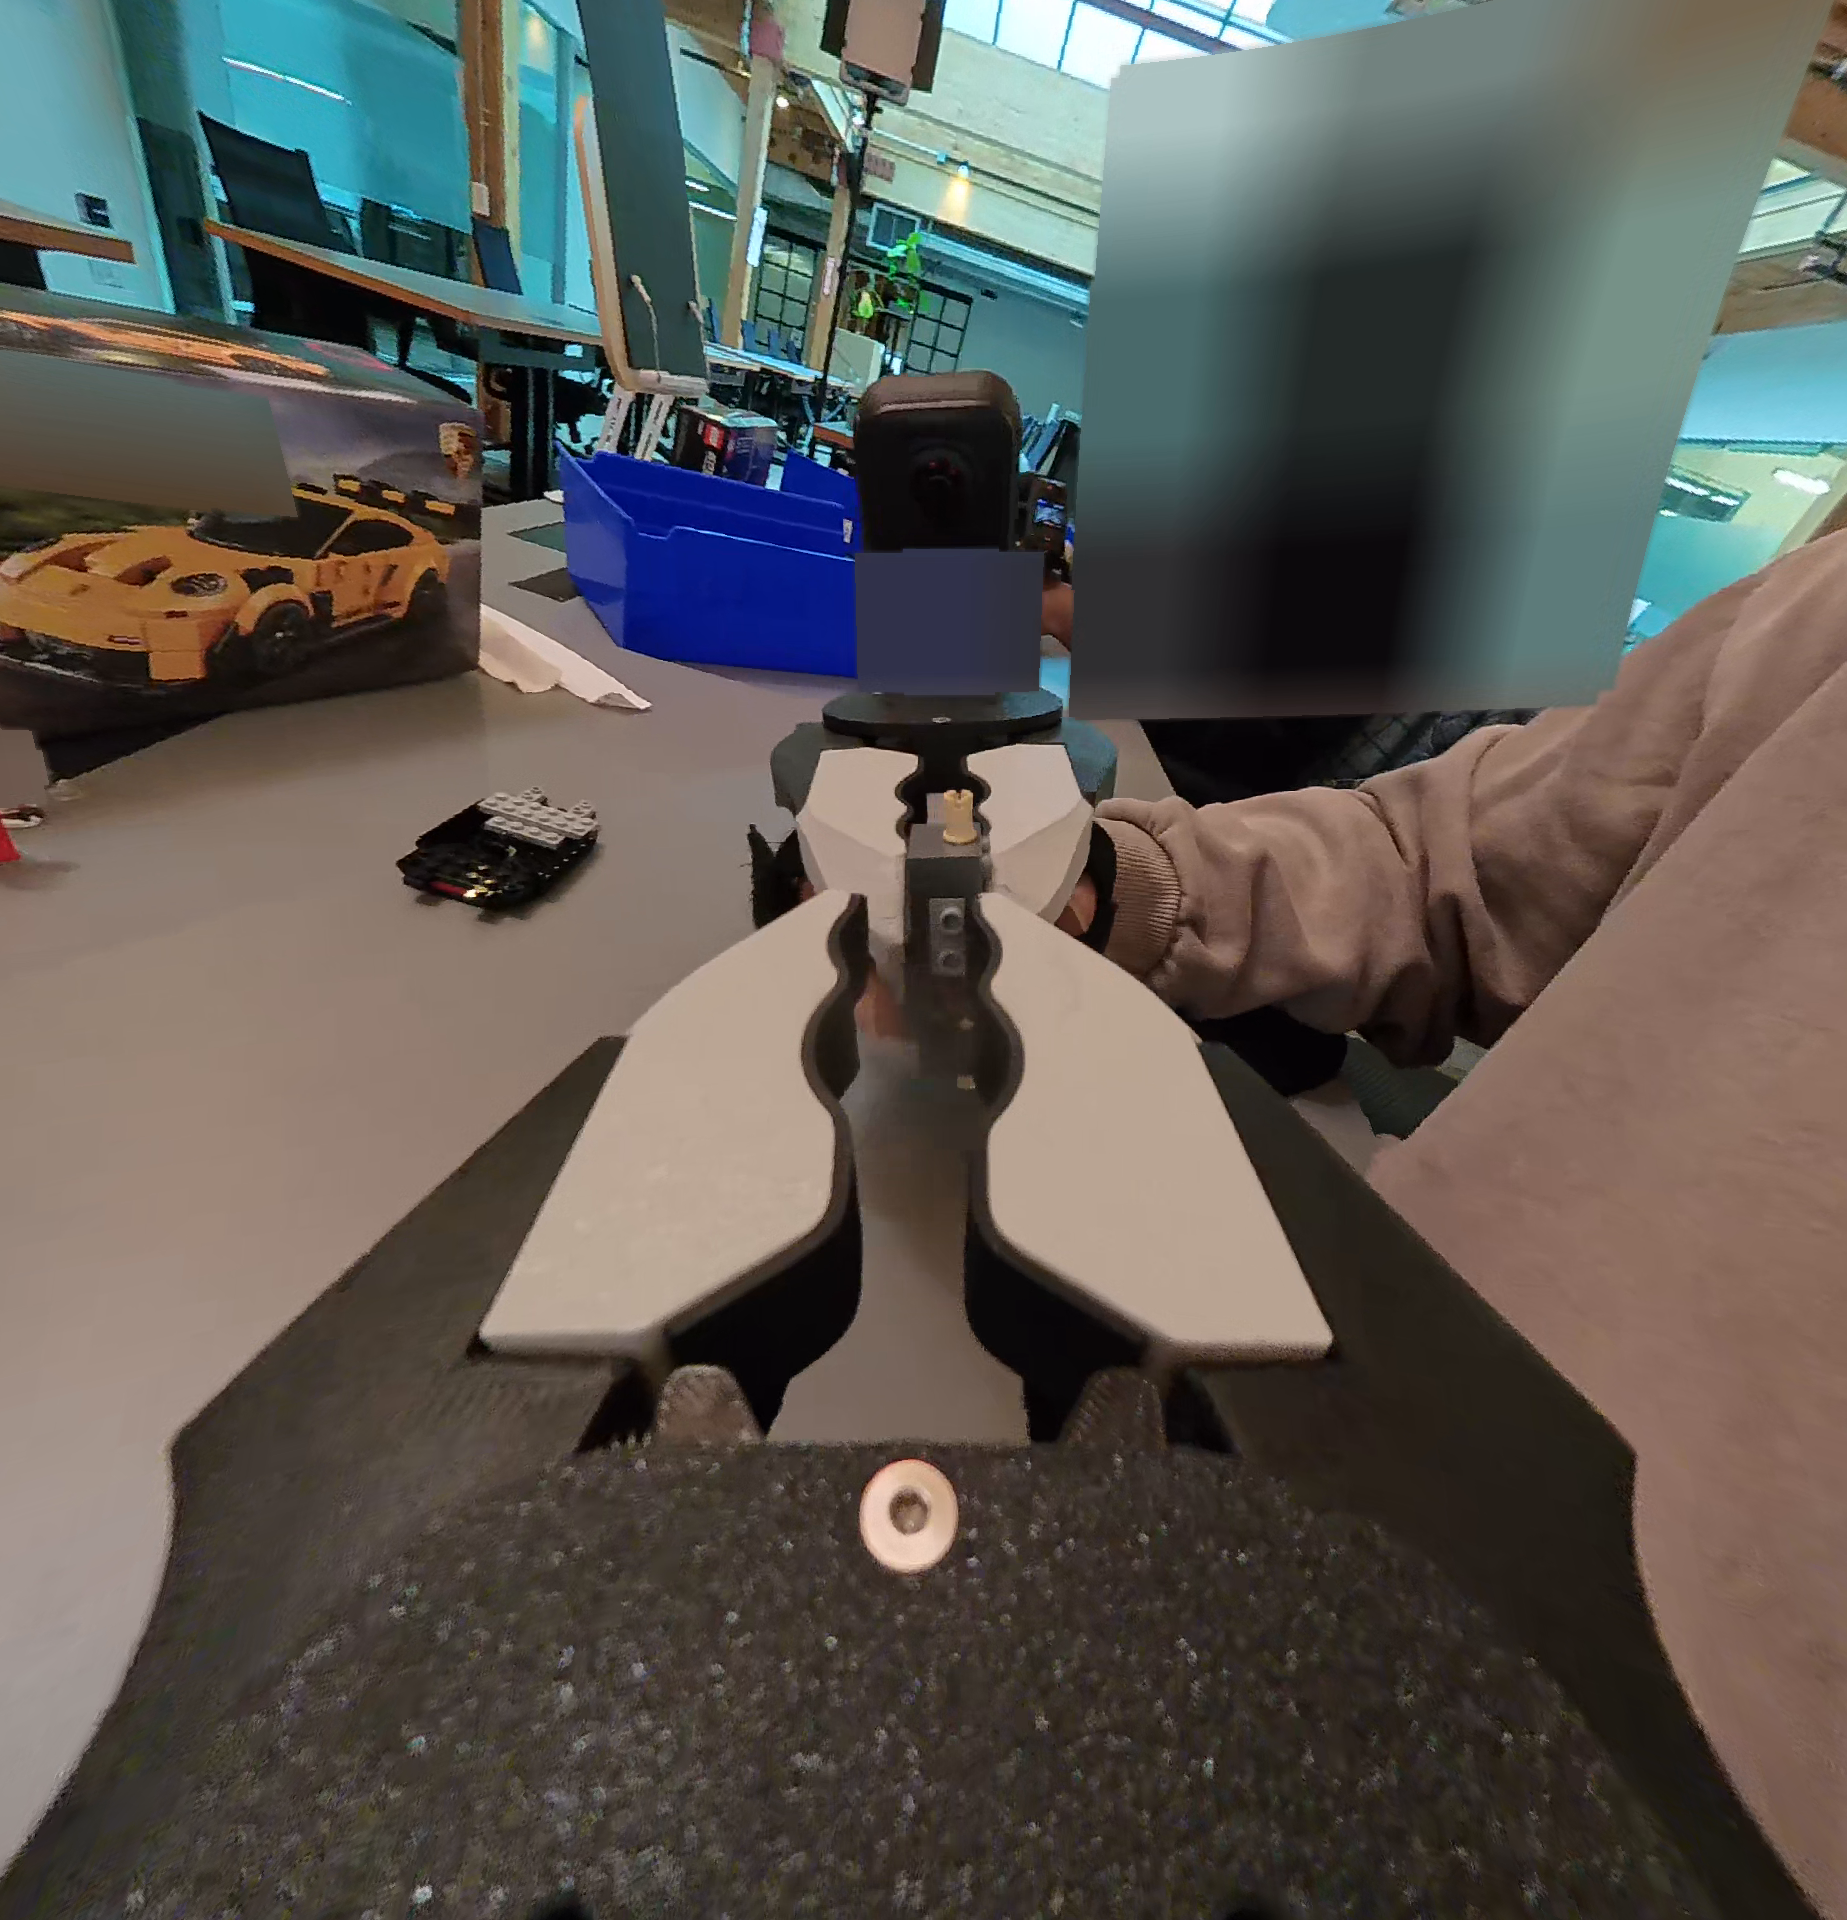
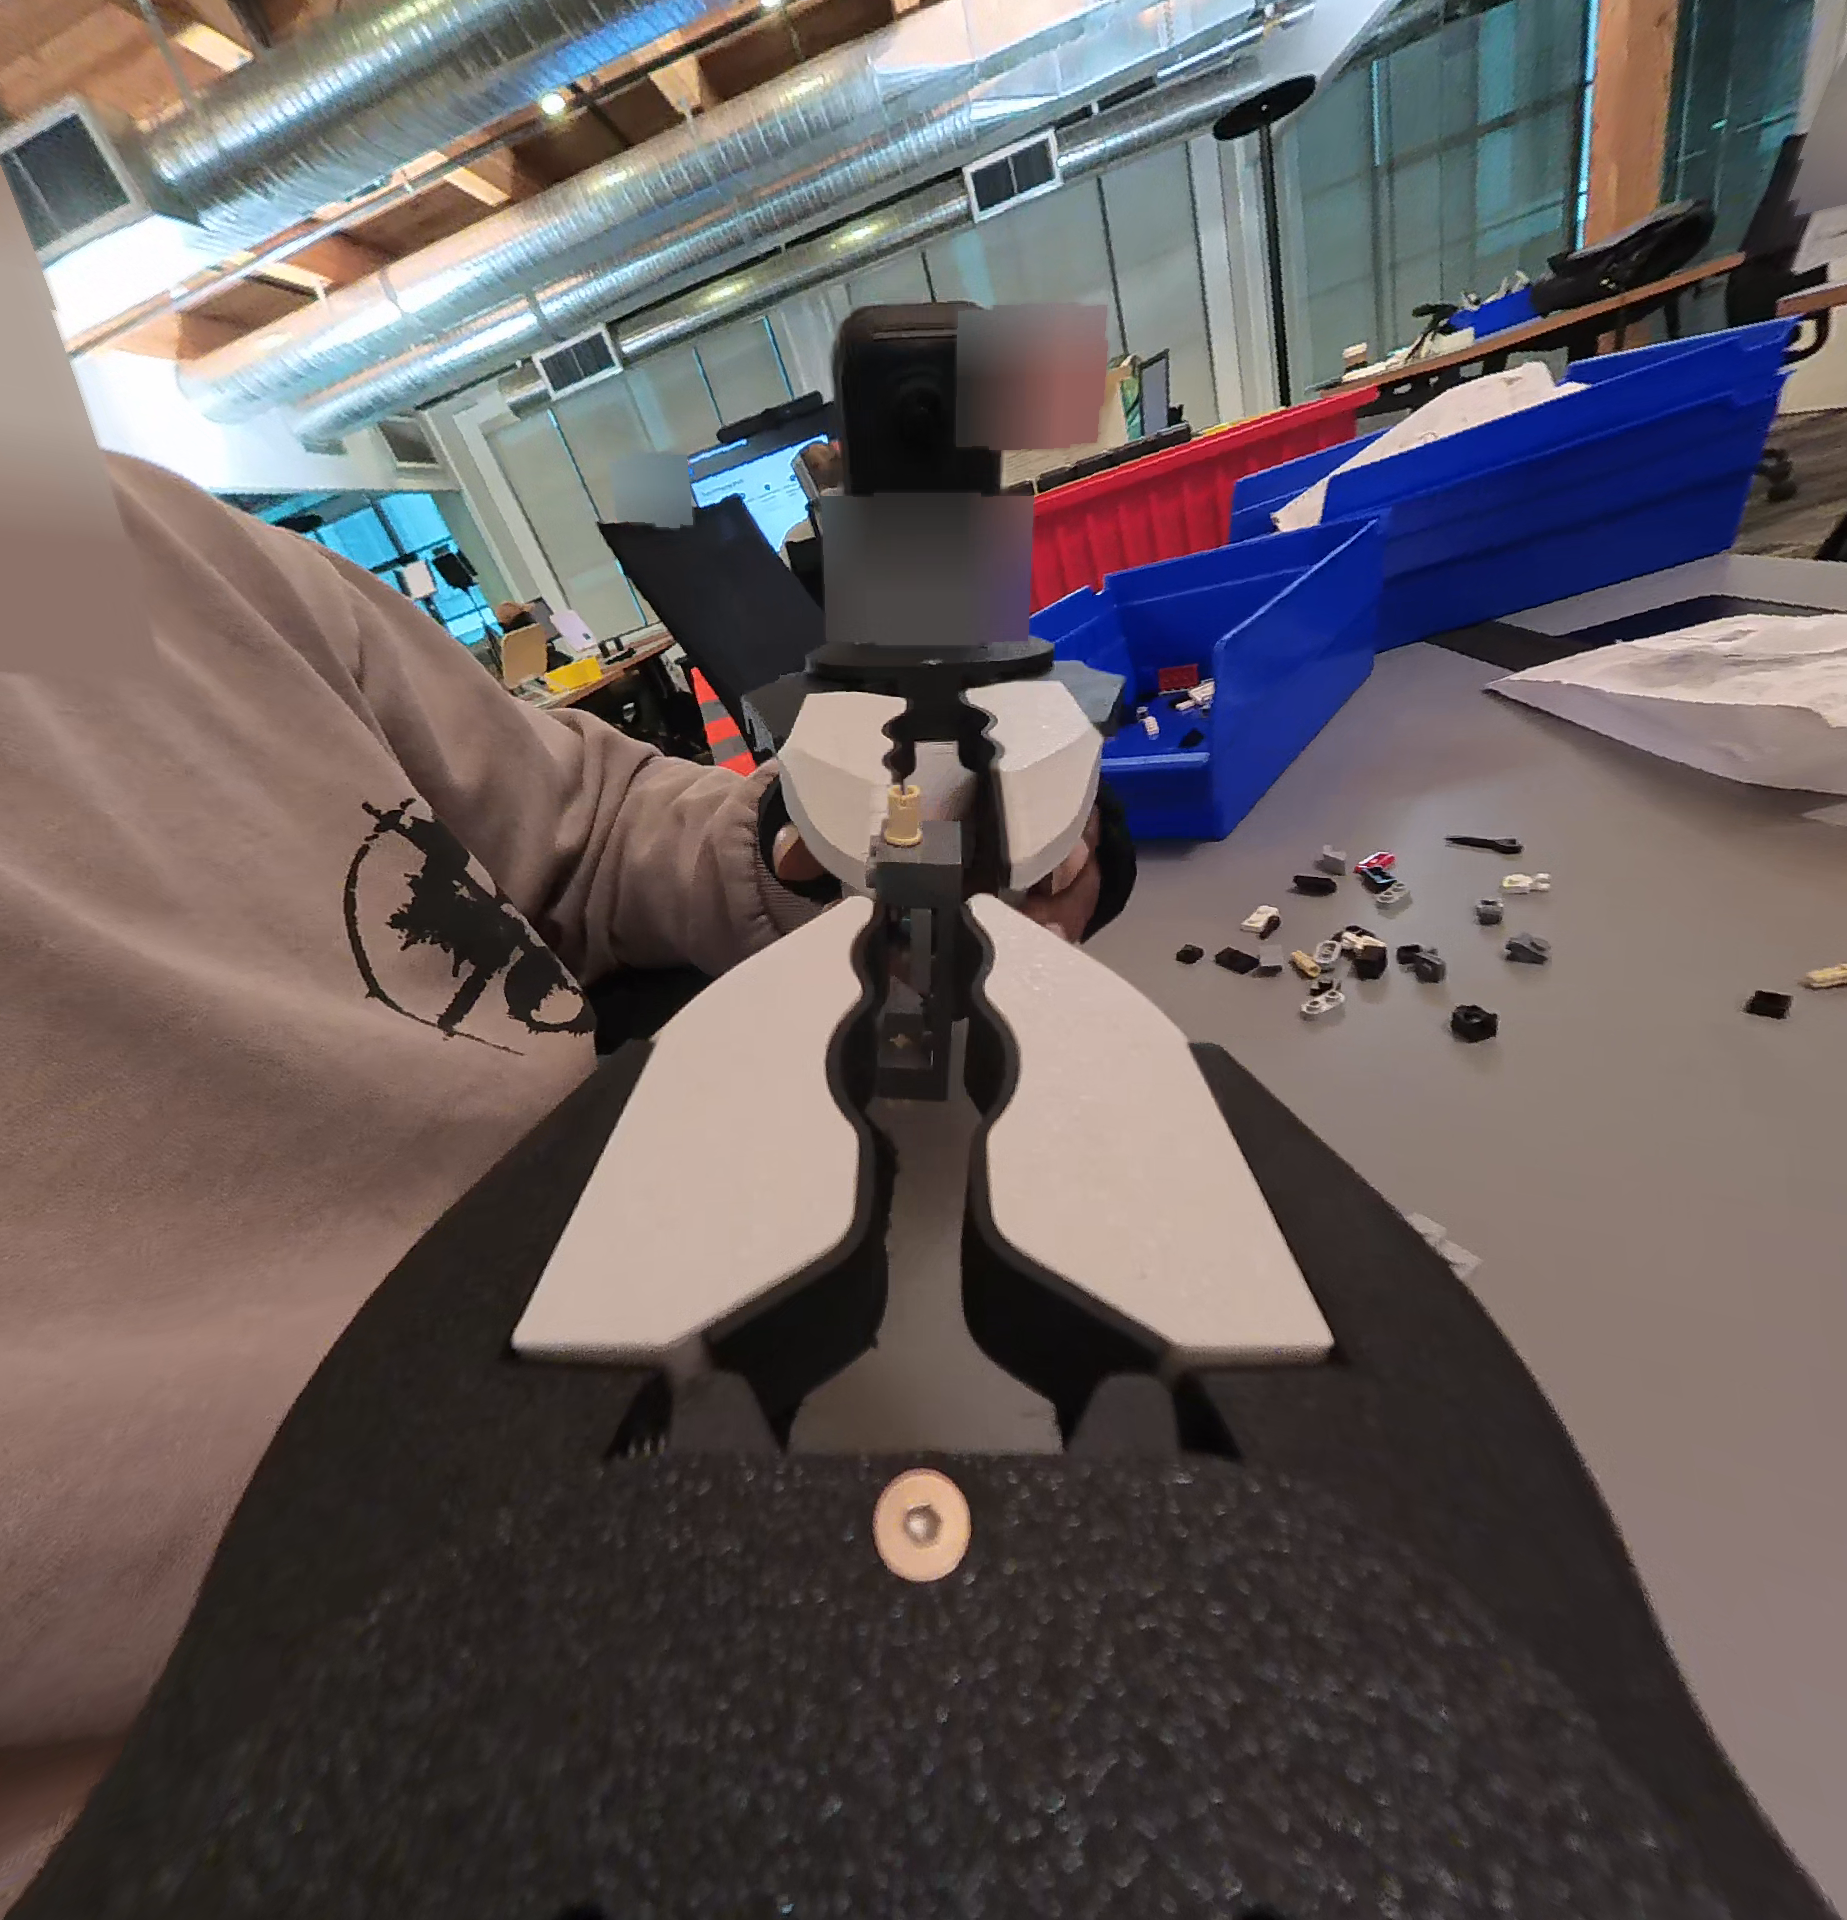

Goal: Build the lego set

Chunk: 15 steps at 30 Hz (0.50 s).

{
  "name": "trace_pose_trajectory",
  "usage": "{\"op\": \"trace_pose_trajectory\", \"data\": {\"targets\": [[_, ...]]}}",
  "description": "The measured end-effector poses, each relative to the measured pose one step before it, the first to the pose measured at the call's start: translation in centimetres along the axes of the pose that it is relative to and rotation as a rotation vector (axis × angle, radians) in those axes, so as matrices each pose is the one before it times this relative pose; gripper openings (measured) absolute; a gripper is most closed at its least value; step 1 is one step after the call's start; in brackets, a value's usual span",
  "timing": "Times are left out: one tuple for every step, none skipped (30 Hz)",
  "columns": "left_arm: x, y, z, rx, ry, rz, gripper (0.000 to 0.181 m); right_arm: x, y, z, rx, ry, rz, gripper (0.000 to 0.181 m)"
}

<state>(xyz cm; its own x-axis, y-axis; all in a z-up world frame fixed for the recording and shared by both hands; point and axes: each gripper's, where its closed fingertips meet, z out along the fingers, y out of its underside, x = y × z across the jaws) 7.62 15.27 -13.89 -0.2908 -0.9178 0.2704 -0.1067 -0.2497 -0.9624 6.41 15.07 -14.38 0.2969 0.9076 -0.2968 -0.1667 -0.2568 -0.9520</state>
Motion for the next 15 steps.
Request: {"op": "trace_pose_trajectory", "data": {"targets": [[0.163,0.017,-0.018,0.0028,0.0110,-0.0077,0.017,-0.128,-0.012,0.024,-0.0021,-0.0008,-0.0072,0.011],[0.275,-0.022,-0.041,0.0043,0.0189,-0.0084,0.015,-0.118,-0.010,0.042,-0.0032,0.0015,-0.0075,0.011],[0.496,-0.104,-0.021,0.0087,0.0345,-0.0110,0.022,-0.023,0.019,0.064,-0.0073,0.0072,-0.0033,0.011],[0.247,-0.111,0.057,0.0070,0.0146,-0.0158,0.024,-0.118,0.070,0.035,-0.0077,-0.0010,-0.0079,0.011],[0.131,-0.036,0.094,0.0046,0.0034,-0.0027,0.024,-0.139,0.018,0.016,-0.0037,-0.0030,-0.0062,0.011],[-0.116,0.130,0.123,-0.0062,-0.0165,0.0104,0.019,-0.134,0.057,0.046,-0.0061,-0.0034,-0.0049,0.011],[-0.003,0.119,0.108,-0.0041,-0.0107,0.0141,0.017,-0.004,0.153,0.064,-0.0132,0.0063,-0.0072,0.011],[0.156,0.006,0.048,0.0016,0.0033,0.0013,0.014,-0.043,0.122,0.028,-0.0088,0.0031,-0.0079,0.011],[0.110,-0.010,0.024,0.0016,0.0042,-0.0075,0.014,-0.120,-0.034,-0.025,-0.0005,-0.0050,0.0013,0.011],[0.056,0.034,0.010,-0.0003,0.0023,-0.0040,0.014,-0.060,0.015,-0.003,-0.0023,0.0001,-0.0001,0.011],[0.030,0.026,-0.017,-0.0017,0.0003,0.0027,0.015,-0.031,0.018,0.019,-0.0004,0.0028,-0.0034,0.011],[0.039,0.022,-0.007,-0.0030,0.0004,0.0014,0.015,-0.051,0.006,0.013,-0.0003,0.0005,0.0012,0.011],[0.013,0.009,0.004,-0.0018,-0.0015,-0.0017,0.015,-0.024,-0.015,0.005,0.0002,0.0001,0.0045,0.011],[-0.030,0.013,0.038,-0.0003,-0.0026,-0.0017,0.015,0.013,0.004,-0.040,-0.0008,0.0013,0.0035,0.011],[-0.142,0.022,0.037,0.0007,-0.0075,-0.0033,0.015,0.147,0.023,-0.061,-0.0009,0.0098,0.0019,0.012]]}}
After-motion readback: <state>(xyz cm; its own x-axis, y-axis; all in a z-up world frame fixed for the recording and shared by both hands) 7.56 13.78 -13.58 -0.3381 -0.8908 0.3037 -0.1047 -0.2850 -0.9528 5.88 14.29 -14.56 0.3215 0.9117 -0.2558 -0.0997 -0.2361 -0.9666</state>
